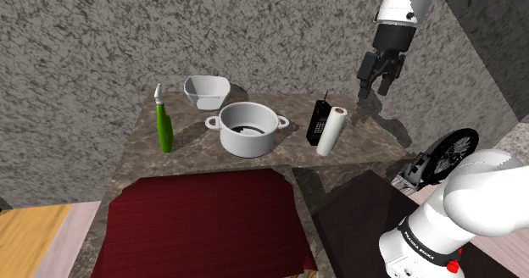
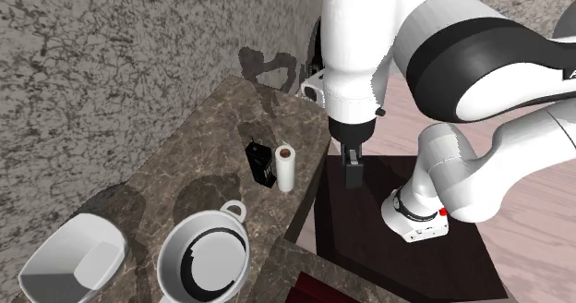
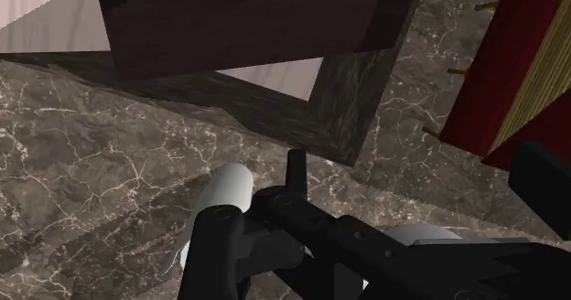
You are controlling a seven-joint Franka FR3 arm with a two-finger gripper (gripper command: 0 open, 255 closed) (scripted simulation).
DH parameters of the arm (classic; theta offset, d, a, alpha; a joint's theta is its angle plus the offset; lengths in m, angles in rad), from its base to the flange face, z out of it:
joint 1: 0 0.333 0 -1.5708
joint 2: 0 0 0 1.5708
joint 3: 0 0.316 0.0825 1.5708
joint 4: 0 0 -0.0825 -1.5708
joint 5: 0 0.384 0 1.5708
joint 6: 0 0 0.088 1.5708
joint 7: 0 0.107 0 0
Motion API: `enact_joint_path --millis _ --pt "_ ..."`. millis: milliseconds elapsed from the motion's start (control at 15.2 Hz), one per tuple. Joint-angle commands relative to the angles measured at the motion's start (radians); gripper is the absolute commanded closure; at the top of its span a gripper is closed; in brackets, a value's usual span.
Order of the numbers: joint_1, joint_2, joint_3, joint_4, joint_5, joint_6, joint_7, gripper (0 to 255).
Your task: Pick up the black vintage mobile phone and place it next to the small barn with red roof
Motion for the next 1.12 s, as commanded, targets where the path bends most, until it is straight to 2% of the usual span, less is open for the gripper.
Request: enact_joint_path --millis 0,528,1056 --pt "0.000 0.000 0.000 0.000 0.000 0.000 0.000 0" --pt "-0.031 0.160 -0.083 -0.056 -0.080 0.241 -0.150 0" --pt "-0.054 0.393 -0.162 -0.021 -0.119 0.470 -0.287 0"
